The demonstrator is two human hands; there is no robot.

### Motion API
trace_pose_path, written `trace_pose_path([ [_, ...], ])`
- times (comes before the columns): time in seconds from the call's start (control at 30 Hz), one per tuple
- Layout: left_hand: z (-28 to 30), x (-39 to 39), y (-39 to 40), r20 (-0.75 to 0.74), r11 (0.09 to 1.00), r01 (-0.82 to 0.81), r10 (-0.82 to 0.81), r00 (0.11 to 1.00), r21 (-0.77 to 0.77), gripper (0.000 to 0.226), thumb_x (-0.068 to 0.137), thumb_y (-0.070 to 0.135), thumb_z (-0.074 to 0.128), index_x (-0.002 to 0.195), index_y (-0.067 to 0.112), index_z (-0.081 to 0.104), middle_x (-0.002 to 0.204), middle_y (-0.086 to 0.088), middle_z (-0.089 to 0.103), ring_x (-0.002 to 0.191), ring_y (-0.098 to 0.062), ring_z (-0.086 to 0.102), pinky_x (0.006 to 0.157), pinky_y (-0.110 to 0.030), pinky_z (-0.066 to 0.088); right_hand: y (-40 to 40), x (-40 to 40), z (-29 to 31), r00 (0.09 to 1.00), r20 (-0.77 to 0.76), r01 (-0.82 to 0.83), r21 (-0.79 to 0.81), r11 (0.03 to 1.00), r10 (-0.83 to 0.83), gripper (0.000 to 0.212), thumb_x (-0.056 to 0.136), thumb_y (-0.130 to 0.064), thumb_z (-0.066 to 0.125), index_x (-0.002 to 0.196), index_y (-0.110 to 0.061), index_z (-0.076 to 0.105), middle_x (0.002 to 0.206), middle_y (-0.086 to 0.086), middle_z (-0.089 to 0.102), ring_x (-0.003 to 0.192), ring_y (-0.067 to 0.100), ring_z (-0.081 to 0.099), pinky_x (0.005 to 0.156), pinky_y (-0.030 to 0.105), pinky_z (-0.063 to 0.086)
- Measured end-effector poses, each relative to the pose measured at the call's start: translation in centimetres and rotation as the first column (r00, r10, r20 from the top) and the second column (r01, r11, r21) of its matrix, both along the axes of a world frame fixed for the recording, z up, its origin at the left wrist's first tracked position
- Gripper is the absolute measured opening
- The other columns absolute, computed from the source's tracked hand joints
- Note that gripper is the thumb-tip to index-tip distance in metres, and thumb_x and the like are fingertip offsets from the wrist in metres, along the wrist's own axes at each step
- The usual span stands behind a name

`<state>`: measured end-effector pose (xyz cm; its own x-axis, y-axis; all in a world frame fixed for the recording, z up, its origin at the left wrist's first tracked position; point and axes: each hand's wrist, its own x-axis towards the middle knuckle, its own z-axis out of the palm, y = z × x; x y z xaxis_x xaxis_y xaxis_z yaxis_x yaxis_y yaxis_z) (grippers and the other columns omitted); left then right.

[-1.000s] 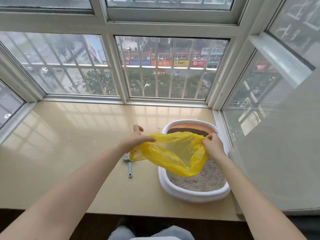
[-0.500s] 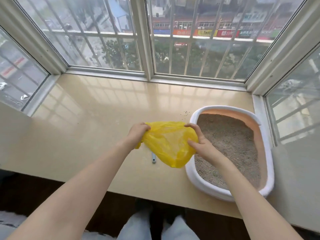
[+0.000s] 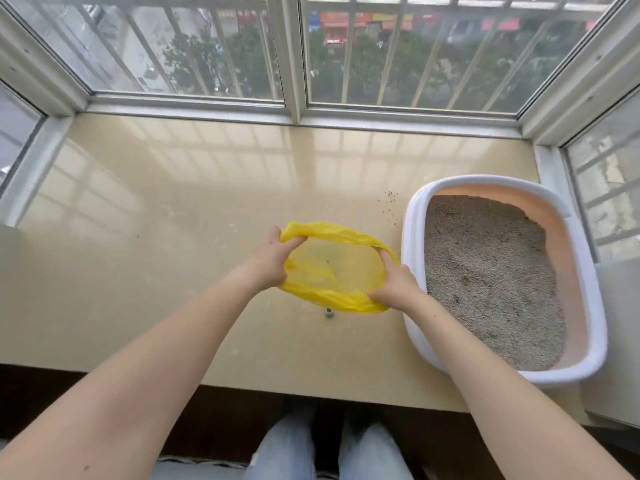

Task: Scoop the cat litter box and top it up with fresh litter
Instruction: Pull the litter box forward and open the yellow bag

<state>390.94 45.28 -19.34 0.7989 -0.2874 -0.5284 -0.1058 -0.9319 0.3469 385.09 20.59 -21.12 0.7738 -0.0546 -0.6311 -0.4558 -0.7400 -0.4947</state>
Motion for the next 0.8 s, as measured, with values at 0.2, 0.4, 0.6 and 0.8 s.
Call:
trace_pose_path([
  [0.2,-3.4,1.5,2.9,-0.101,0.974,0.078,-0.057,0.993,0.213,0.085,0.082,0.002,0.052,0.150,0.036,0.013,0.133,-0.017,0.034,0.111,-0.037,0.051,0.085,-0.038,0.049,0.6,-0.3,-2.7,0.990,-0.143,-0.019,-0.081,0.996,0.007,0.099,0.073,-0.024,0.070,0.151,-0.035,0.012,0.125,0.019,0.035,0.107,0.029,0.047,0.090,0.028,0.046],
  [0.4,-7.4,1.2,6.8,-0.076,0.988,0.017,-0.006,0.997,0.152,0.082,0.081,-0.002,0.048,0.150,0.029,0.018,0.131,-0.013,0.042,0.116,-0.034,0.050,0.088,-0.038,0.047,4.4,-1.1,-6.1,0.996,-0.087,0.030,-0.031,0.999,-0.033,0.090,0.076,-0.018,0.070,0.150,-0.034,0.021,0.126,0.015,0.030,0.116,0.033,0.046,0.088,0.028,0.047],
  [0.6,-9.2,0.1,13.5,-0.057,0.974,-0.008,0.022,0.998,0.227,0.087,0.079,-0.004,0.047,0.151,0.032,0.014,0.129,-0.014,0.047,0.110,-0.035,0.054,0.079,-0.038,0.047,7.8,-1.9,-7.3,0.981,-0.168,0.162,0.473,0.866,-0.091,0.034,0.086,-0.027,0.067,0.116,-0.042,0.064,0.122,0.003,0.052,0.113,0.018,0.051,0.098,0.034,0.045],
  [0.8,-10.8,-0.1,16.1,-0.042,0.974,-0.034,0.044,0.998,0.223,0.089,0.076,-0.004,0.048,0.150,0.034,0.016,0.126,-0.013,0.048,0.106,-0.037,0.056,0.077,-0.040,0.050,10.5,-0.8,-11.4,0.907,0.110,0.403,0.048,0.914,-0.406,0.008,0.092,-0.012,0.051,0.096,-0.012,0.058,0.102,0.011,0.062,0.093,0.027,0.058,0.074,0.031,0.045],
])
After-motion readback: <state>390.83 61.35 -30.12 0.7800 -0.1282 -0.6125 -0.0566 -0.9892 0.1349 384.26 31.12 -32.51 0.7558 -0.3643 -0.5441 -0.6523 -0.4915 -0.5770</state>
